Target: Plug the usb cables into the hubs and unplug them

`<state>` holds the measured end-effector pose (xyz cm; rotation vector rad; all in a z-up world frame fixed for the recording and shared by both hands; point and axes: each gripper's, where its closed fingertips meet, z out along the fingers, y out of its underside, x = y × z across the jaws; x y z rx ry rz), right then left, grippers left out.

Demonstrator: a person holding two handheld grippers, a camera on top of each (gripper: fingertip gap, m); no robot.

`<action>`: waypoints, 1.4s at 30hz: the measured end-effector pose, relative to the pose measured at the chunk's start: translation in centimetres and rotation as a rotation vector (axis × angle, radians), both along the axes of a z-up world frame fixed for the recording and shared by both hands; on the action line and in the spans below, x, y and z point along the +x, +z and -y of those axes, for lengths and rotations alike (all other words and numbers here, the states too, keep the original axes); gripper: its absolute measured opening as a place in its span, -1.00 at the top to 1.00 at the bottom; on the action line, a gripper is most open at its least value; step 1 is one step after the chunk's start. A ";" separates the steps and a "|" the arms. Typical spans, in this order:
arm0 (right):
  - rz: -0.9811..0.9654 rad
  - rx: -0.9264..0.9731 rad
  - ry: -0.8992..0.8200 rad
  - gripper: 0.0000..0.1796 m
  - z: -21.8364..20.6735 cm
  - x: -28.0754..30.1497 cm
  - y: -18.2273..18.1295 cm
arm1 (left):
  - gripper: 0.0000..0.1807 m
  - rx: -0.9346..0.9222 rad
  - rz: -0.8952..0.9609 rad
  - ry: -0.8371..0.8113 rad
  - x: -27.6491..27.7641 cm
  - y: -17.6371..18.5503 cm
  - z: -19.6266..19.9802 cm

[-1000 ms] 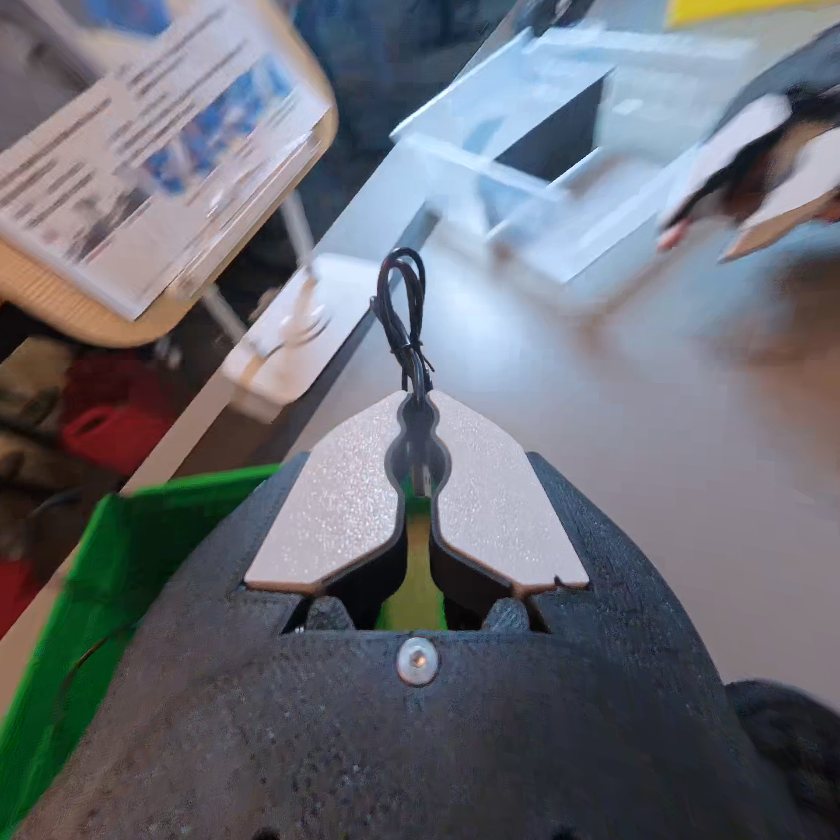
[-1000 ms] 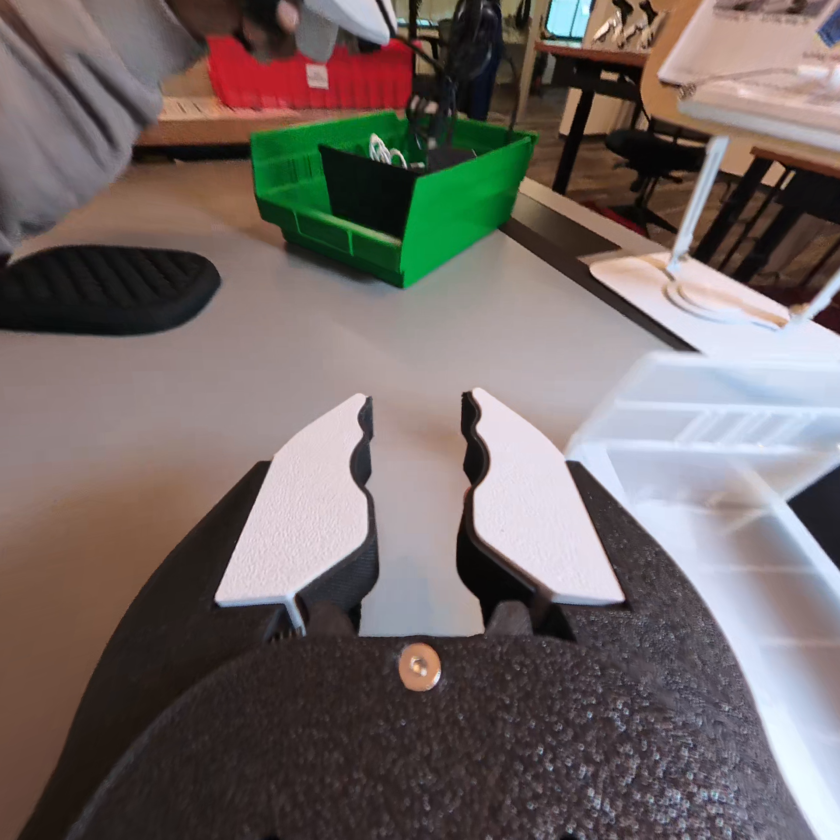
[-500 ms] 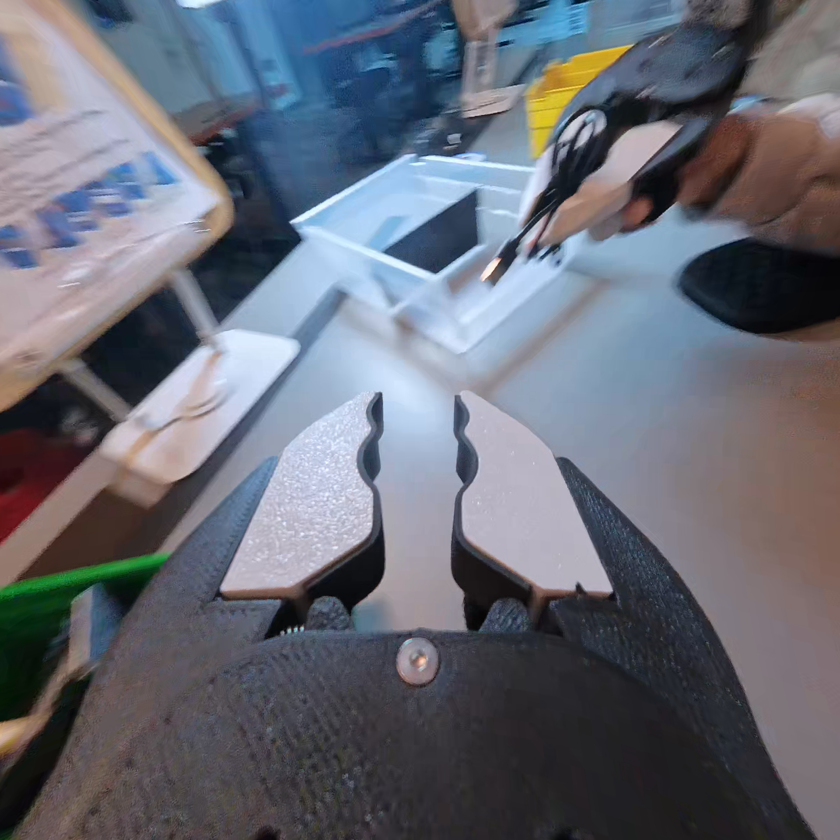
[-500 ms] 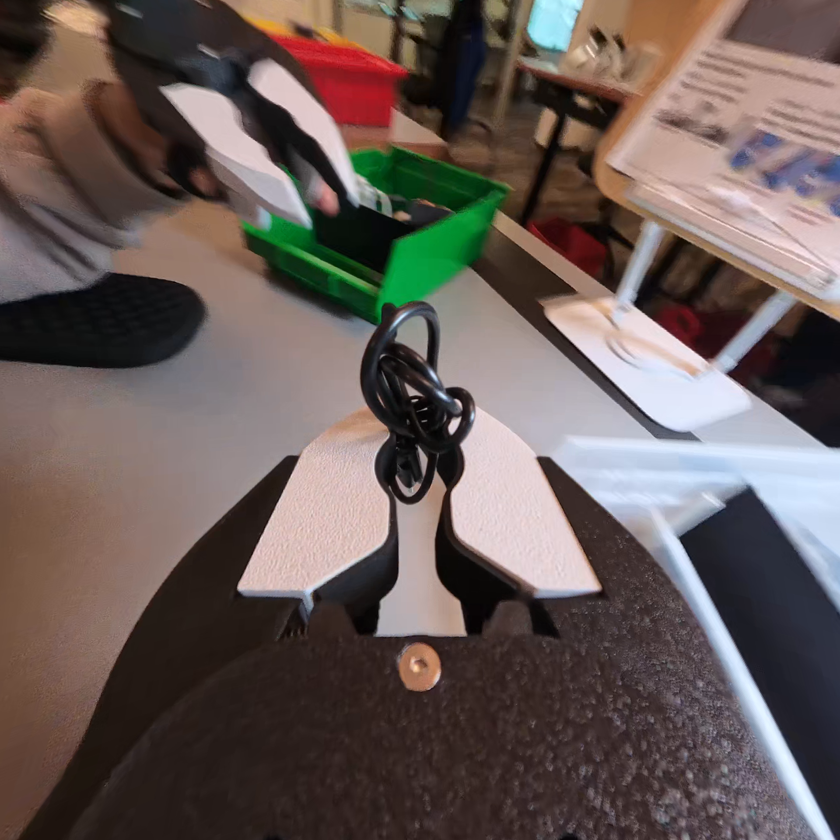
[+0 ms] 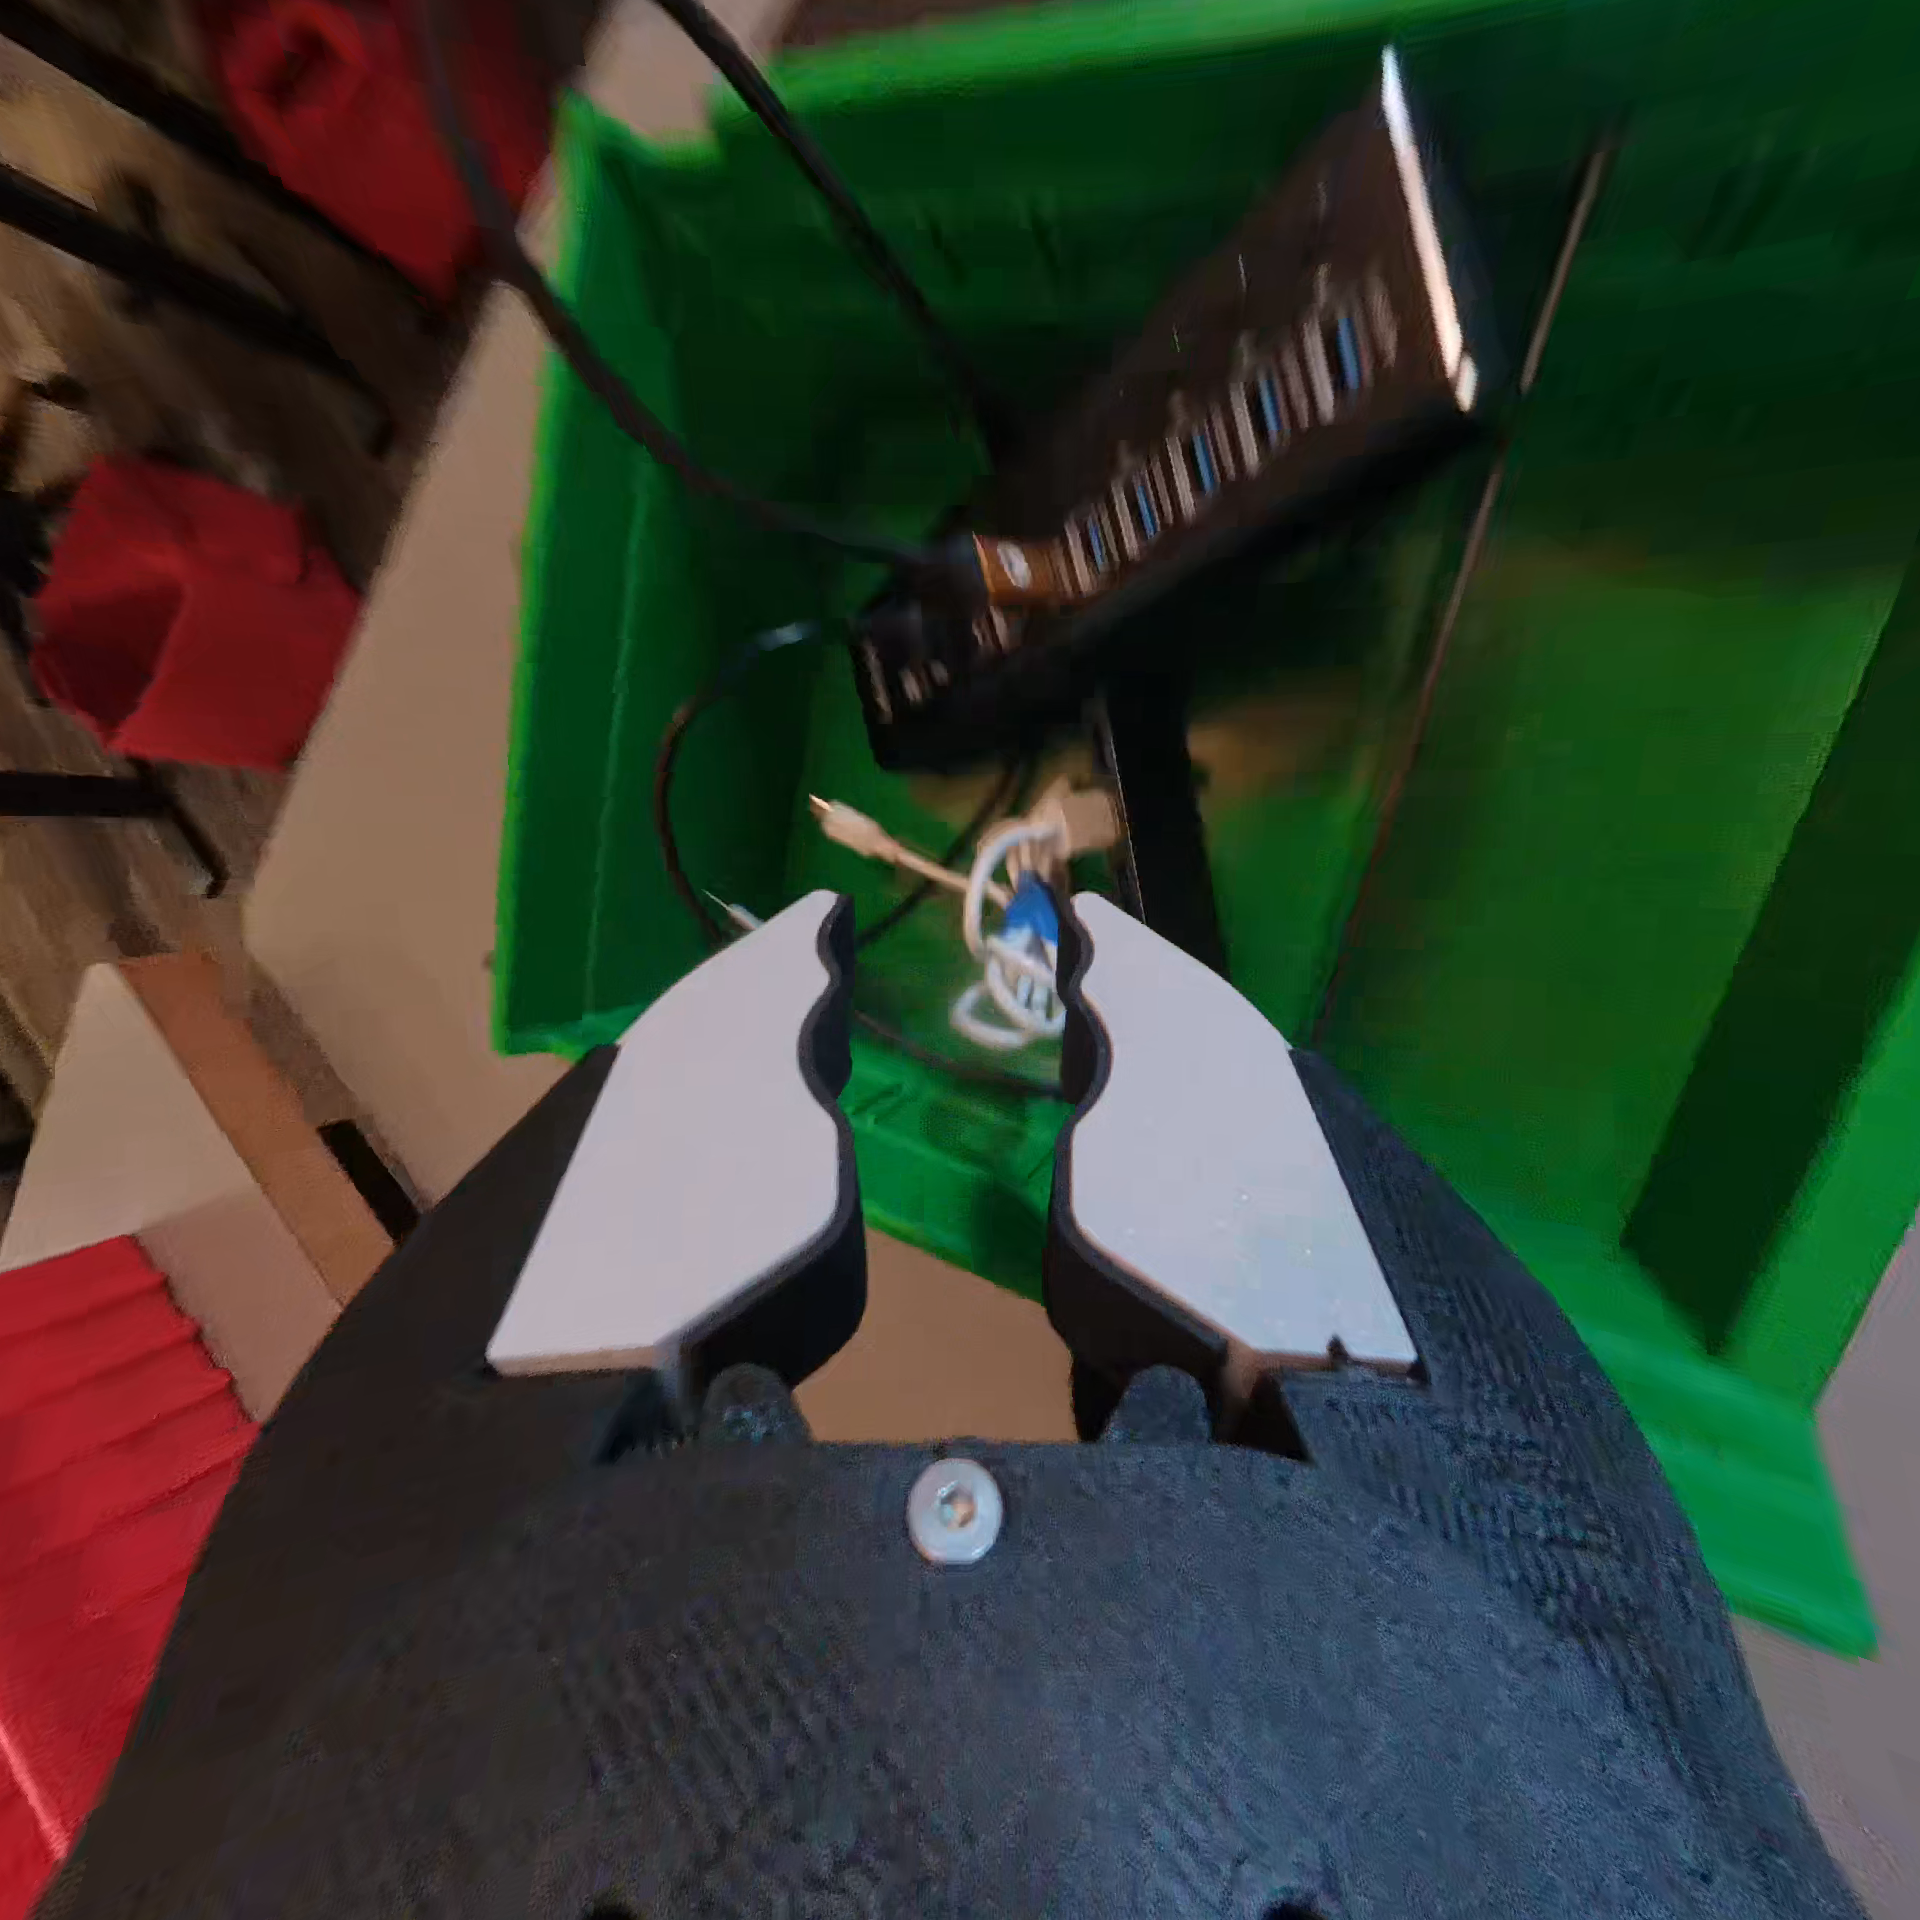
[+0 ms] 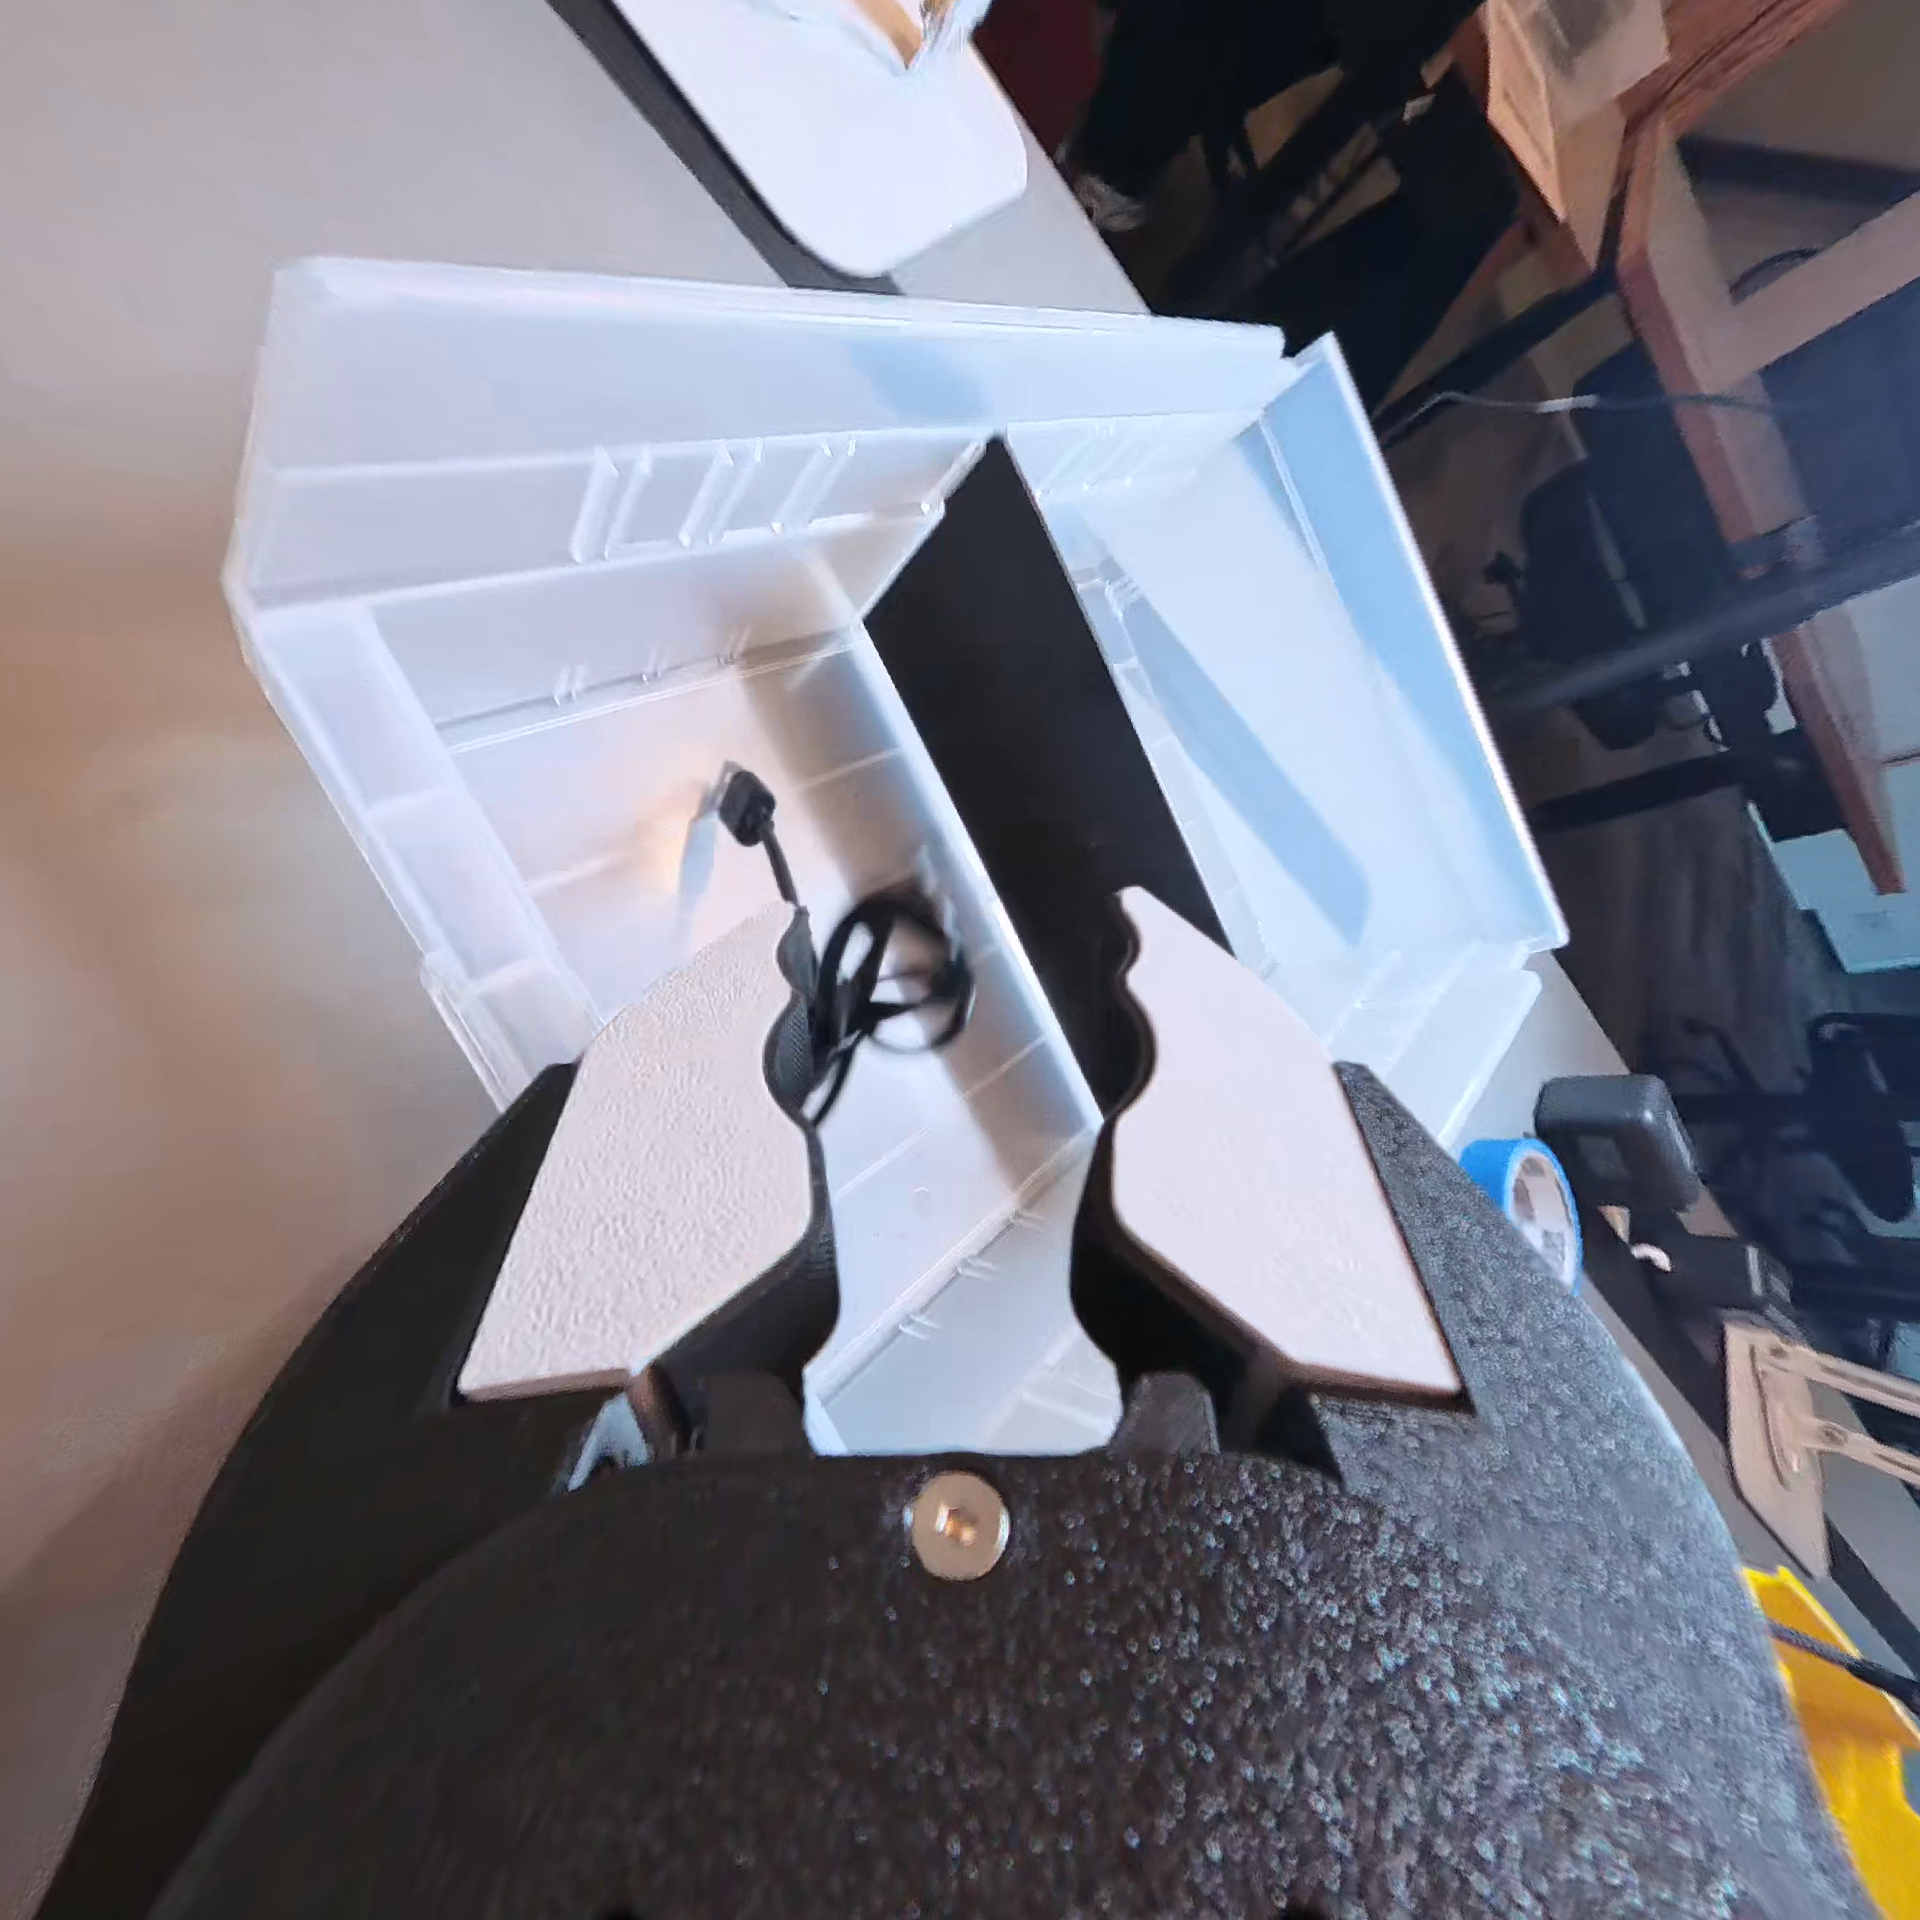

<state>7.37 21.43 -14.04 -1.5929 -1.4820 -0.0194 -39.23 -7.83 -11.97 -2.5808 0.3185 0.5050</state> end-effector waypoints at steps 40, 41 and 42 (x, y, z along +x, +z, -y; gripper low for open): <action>-0.263 -0.175 0.244 0.53 4.2 0.5 1.7 | 0.82 -0.891 0.023 -0.188 2.4 1.4 4.2; -0.267 -0.183 0.250 0.54 4.3 0.5 1.5 | 0.82 -0.901 -0.003 -0.192 2.6 2.5 4.5; -0.273 -0.194 0.256 0.54 4.5 0.4 1.4 | 0.82 -0.893 -0.024 -0.200 2.9 3.7 4.6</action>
